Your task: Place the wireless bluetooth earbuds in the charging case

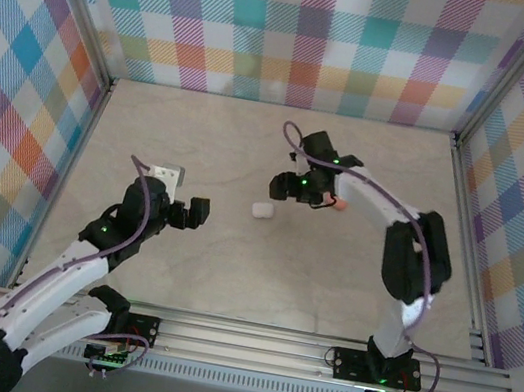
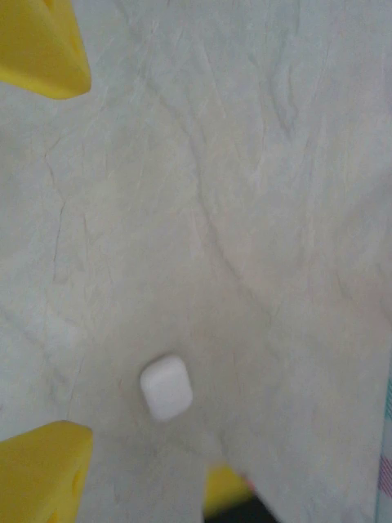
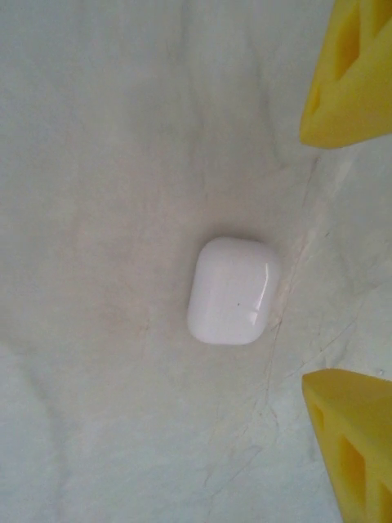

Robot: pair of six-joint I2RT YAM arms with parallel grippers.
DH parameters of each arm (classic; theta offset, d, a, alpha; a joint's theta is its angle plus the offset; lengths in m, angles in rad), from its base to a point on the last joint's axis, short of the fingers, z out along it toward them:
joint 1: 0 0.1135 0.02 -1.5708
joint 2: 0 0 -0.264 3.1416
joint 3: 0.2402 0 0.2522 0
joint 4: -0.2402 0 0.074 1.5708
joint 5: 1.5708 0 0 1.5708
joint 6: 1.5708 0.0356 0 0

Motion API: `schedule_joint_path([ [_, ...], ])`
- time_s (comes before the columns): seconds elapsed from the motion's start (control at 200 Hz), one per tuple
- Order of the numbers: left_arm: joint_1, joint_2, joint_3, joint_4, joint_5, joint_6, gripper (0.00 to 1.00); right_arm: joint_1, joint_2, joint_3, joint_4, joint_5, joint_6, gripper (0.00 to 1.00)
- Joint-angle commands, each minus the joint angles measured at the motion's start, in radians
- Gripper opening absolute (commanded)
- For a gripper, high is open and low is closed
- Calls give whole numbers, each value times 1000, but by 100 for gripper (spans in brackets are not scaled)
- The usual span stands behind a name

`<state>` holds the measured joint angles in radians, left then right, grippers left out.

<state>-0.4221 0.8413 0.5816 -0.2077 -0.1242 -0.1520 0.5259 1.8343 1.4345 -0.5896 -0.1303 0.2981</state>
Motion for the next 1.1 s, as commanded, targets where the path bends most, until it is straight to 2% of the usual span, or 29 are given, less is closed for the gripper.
schedule_joint_path([
  [0.0,37,82,45,117,-78,105,100,-41,-159,-105,85,239,-70,82],
  [0.095,64,168,35,210,-116,176,100,-72,-287,-263,241,430,-110,100],
  [0.195,97,269,7,305,-96,269,100,-119,-378,-431,420,581,-196,100],
  [0.32,149,348,-88,511,-89,299,100,-203,-417,-570,545,648,-216,100],
  [0.4,202,389,-142,629,-83,278,100,-253,-421,-647,622,649,-220,100],
  [0.54,283,482,-196,808,-53,254,100,-300,-434,-808,862,624,-255,100],
  [0.675,337,534,-187,888,7,207,100,-334,-410,-929,1119,555,-252,100],
  [0.745,352,585,-194,968,31,181,100,-339,-406,-936,1138,543,-285,100],
  [0.855,355,658,-178,996,40,184,100,-346,-385,-996,1339,527,-351,100],
  [0.905,355,692,-165,999,53,193,100,-367,-377,-1006,1346,491,-335,100],
  [0.955,354,731,-155,1022,60,193,100,-381,-352,-1039,1429,455,-333,100],
  [1.005,356,719,-156,997,57,189,100,-387,-363,-1053,1441,451,-323,100],
  [1.095,357,725,-155,1009,57,190,100,-429,-364,-1090,1495,354,-301,100],
])
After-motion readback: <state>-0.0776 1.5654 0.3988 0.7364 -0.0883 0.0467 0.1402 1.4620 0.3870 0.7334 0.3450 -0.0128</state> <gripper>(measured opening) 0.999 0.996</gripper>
